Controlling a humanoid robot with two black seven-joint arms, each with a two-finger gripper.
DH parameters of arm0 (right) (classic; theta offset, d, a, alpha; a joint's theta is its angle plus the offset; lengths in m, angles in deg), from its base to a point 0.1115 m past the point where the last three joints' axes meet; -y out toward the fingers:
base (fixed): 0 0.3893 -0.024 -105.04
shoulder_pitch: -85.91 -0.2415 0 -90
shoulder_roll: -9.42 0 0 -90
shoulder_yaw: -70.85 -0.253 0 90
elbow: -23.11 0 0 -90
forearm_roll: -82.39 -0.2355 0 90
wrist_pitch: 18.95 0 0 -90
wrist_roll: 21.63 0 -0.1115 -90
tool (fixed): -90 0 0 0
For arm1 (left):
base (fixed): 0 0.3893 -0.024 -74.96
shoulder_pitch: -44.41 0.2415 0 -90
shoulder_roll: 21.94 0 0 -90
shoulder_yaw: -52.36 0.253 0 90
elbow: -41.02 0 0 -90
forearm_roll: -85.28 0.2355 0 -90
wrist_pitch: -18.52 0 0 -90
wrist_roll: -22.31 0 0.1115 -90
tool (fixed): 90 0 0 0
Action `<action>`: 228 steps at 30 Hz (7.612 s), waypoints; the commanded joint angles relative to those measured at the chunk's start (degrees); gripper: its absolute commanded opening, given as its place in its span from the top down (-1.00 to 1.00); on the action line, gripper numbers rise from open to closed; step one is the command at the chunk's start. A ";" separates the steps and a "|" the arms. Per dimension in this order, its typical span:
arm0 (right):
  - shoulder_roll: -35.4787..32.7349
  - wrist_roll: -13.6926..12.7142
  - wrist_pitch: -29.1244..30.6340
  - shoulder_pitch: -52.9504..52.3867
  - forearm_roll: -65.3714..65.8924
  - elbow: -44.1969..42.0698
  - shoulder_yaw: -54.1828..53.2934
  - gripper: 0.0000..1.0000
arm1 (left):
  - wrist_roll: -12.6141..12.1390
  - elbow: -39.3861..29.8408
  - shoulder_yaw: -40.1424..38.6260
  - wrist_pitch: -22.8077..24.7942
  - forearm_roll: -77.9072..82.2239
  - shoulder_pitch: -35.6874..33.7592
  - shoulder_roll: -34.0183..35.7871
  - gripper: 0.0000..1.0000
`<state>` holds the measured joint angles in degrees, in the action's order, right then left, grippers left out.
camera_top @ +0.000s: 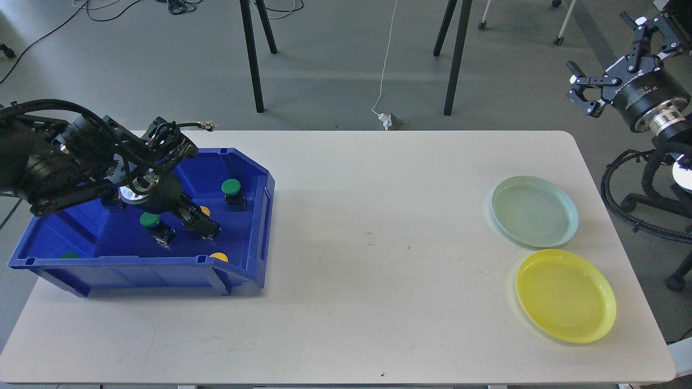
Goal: Pass button and place on color plate
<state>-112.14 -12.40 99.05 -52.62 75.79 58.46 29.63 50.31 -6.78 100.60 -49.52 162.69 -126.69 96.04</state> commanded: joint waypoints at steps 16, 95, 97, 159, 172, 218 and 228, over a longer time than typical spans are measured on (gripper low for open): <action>0.01 0.00 0.00 1.42 0.00 0.07 0.01 -1.00 | 0.00 10.89 -3.16 0.45 -0.15 6.57 -3.63 -0.91; 3.61 18.77 -14.46 3.19 36.83 38.92 14.16 -0.98 | 0.00 -11.78 -60.29 6.04 -39.26 18.96 -2.23 0.89; 4.05 18.77 -14.46 2.75 36.65 38.13 14.42 -0.97 | 0.00 -11.78 -60.29 6.04 -39.26 18.96 -2.23 0.89; -22.93 18.77 -56.00 36.93 56.17 38.66 32.97 0.91 | 0.00 -9.24 -50.36 6.04 29.47 21.07 21.34 -0.88; -22.40 18.77 -56.00 37.11 55.73 38.66 32.09 -0.76 | 0.00 -0.02 -46.76 6.04 30.26 23.62 15.62 -0.88; -22.84 18.77 -56.00 37.37 55.55 40.41 24.55 -0.91 | 0.00 7.22 -47.72 6.04 22.81 20.91 12.00 0.99; -24.07 18.77 -56.00 35.88 55.38 41.47 19.96 -0.92 | 0.00 4.48 -46.93 6.04 19.80 20.72 15.18 0.57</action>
<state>-136.27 6.37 43.05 -16.50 131.14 99.91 49.68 50.30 -2.49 53.34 -43.47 182.45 -106.64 111.08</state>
